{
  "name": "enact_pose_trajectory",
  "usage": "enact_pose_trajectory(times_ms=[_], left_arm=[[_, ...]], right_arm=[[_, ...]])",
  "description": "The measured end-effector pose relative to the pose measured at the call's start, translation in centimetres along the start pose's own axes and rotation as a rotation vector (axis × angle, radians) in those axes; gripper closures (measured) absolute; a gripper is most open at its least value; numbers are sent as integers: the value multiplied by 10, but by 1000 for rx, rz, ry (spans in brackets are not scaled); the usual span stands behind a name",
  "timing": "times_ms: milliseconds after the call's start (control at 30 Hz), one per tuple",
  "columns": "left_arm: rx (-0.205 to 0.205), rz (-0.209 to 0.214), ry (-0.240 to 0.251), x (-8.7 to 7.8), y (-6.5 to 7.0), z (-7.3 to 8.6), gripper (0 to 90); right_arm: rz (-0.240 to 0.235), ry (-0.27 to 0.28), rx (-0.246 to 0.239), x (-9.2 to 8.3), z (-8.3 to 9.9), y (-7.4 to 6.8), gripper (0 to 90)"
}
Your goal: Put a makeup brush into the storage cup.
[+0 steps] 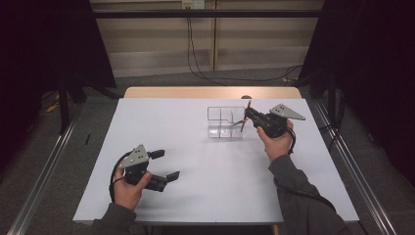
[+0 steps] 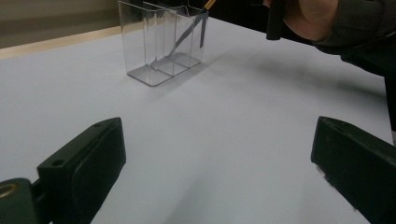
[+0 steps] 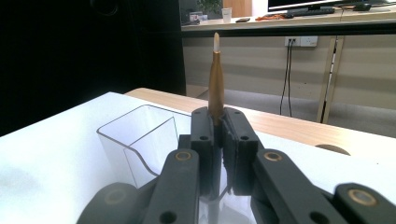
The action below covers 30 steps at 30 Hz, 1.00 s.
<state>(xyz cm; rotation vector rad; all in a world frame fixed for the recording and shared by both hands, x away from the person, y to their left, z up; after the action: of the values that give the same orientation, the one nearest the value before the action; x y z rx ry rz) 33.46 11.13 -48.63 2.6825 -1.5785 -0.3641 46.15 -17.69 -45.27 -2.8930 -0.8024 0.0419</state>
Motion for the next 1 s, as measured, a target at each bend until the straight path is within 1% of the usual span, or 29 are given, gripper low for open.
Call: enact_pose_trajectory(times_ms=[100, 200, 367, 567, 600, 633, 867, 900, 933, 967, 1000], left_arm=[[0, 2, -1, 0, 0, 0, 30], [0, 2, -1, 0, 0, 0, 30], [-1, 3, -1, 1, 0, 1, 30], [-1, -1, -2, 1, 1, 1, 30], [0, -5, -3, 1, 0, 1, 30], [-1, 0, -2, 1, 1, 1, 30], [3, -7, -3, 1, 0, 1, 30], [-1, 9, 3, 1, 1, 0, 30], [-1, 9, 3, 1, 1, 0, 30], [3, -7, -4, 1, 0, 0, 30], [0, 3, -1, 1, 1, 0, 30]], right_arm=[[-2, -8, -6, 0, 2, 0, 797], [-1, -4, -2, 0, 1, 0, 759], [10, -1, -5, 0, -1, 1, 683], [15, 0, 6, -1, -1, 2, 611], [21, 1, 11, -1, -2, 3, 601], [26, 3, 11, -1, -2, 4, 599], [22, 3, 22, -2, -4, 4, 544], [23, 0, 23, -2, -4, 4, 534], [26, 4, 19, -2, -5, 5, 523], [24, 3, 23, -2, -5, 5, 514], [26, 1, 25, -2, -5, 5, 507]])
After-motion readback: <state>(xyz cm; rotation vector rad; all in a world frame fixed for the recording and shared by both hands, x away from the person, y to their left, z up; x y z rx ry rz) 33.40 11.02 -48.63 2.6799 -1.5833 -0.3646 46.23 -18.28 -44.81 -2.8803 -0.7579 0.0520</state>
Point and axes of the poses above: each handheld gripper's, and its own axes: x roughly forward along the jaws, z roughly out of its underside, y roughly to its right, the point moved 10 cm from there along x, roughly forward along the jaws, and after that the axes turned 10 degrees about y, right-handed, at the moved point
